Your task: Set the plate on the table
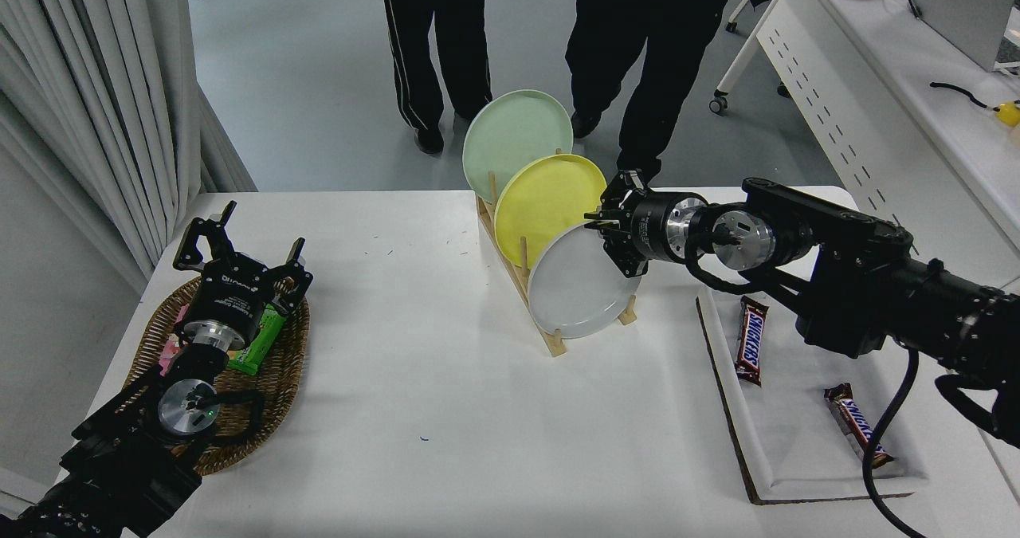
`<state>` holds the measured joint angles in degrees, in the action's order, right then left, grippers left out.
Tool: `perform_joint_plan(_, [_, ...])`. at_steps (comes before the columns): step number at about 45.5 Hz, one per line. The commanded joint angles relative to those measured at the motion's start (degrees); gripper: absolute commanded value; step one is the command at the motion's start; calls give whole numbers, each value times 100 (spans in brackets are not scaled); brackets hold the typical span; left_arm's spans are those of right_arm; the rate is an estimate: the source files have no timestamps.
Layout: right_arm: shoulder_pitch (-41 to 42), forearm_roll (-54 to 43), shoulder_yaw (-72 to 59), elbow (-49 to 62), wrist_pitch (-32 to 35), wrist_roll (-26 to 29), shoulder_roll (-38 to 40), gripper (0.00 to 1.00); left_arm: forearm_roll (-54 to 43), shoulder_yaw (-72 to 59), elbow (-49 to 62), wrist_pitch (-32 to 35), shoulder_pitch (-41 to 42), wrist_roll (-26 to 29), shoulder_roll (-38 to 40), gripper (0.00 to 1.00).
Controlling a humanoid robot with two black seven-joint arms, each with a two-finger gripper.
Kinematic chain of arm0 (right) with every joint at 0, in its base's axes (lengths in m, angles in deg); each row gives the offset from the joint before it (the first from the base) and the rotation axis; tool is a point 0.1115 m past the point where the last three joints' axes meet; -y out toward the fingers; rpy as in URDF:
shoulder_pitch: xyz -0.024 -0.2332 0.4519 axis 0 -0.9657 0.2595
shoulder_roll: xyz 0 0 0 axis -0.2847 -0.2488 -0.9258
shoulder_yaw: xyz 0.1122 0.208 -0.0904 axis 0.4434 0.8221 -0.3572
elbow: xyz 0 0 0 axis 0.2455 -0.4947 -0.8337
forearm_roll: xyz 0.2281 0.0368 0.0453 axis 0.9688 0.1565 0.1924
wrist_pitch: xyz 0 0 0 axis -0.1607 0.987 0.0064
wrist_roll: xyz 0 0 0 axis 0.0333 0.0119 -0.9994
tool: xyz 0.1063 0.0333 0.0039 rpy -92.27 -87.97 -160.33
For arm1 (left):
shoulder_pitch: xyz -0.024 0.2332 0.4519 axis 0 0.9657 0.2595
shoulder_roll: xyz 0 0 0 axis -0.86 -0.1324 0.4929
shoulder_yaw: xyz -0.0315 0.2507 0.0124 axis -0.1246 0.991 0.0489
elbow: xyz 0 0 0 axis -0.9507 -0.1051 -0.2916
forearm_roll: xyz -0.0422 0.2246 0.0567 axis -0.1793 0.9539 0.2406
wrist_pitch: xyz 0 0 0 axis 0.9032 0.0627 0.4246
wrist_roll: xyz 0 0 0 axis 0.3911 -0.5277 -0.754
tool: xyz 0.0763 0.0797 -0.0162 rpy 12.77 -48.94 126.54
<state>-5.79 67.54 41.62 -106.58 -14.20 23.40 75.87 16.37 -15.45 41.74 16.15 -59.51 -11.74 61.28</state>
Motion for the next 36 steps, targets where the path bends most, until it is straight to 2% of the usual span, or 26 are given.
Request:
perform_joint_plan(1, [0, -9, 0, -9, 0, 129, 29, 0, 0, -6, -4, 0, 0, 0, 0, 100])
perform_joint_plan(36, [387, 35, 290, -272, 378, 630, 600, 0, 0, 3, 5, 0, 0, 0, 0, 100])
